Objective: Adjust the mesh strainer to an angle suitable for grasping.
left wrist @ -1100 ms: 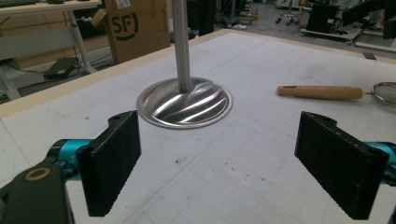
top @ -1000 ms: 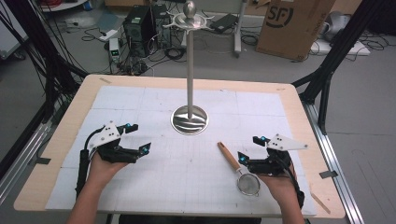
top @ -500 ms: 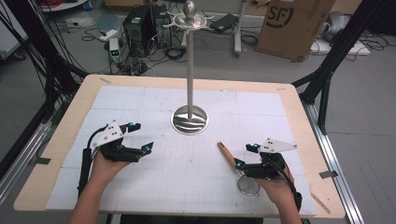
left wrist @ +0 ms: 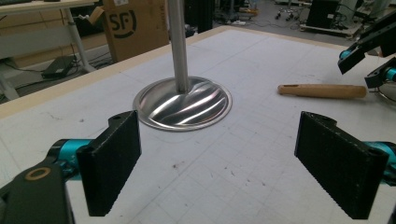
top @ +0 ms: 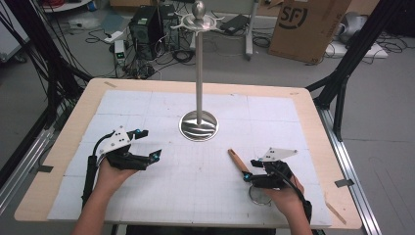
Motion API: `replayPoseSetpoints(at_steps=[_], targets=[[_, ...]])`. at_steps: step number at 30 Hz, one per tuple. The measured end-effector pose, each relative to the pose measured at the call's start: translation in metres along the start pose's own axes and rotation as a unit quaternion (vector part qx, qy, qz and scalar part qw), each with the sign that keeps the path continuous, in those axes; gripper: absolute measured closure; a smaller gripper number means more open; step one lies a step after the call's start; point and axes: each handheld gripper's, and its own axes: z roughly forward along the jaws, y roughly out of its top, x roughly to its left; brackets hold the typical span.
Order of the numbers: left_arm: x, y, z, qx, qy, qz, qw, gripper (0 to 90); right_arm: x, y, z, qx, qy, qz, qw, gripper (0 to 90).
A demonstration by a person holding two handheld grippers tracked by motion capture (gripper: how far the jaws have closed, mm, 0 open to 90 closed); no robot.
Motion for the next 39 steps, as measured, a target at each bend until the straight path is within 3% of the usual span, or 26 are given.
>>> replayPoseSetpoints(at_steps=[8,14,25,35,39], targets=[[0.001,-0.001,0.001,0.002,0.0,-0.002,1.0,15.1,-0.001,-0.004,0.01,0.036,0.002,0.009,0.9993,52.7],[0.0,-0.002,0.002,0.003,-0.001,-0.002,1.0,15.1,0.003,-0.004,0.017,0.057,-0.005,-0.006,0.9984,55.8],[0.0,-0.003,0.002,0.004,-0.004,-0.006,1.0,15.1,0.01,0.0,0.018,0.061,0.013,-0.027,0.9977,64.4],[0.001,-0.003,0.003,0.004,-0.004,-0.006,1.0,15.1,0.015,0.003,0.02,0.069,0.024,-0.05,0.9961,66.2],[0.0,-0.002,0.002,0.004,-0.003,-0.007,1.0,15.2,0.015,0.003,0.019,0.069,0.026,-0.047,0.9962,64.3]])
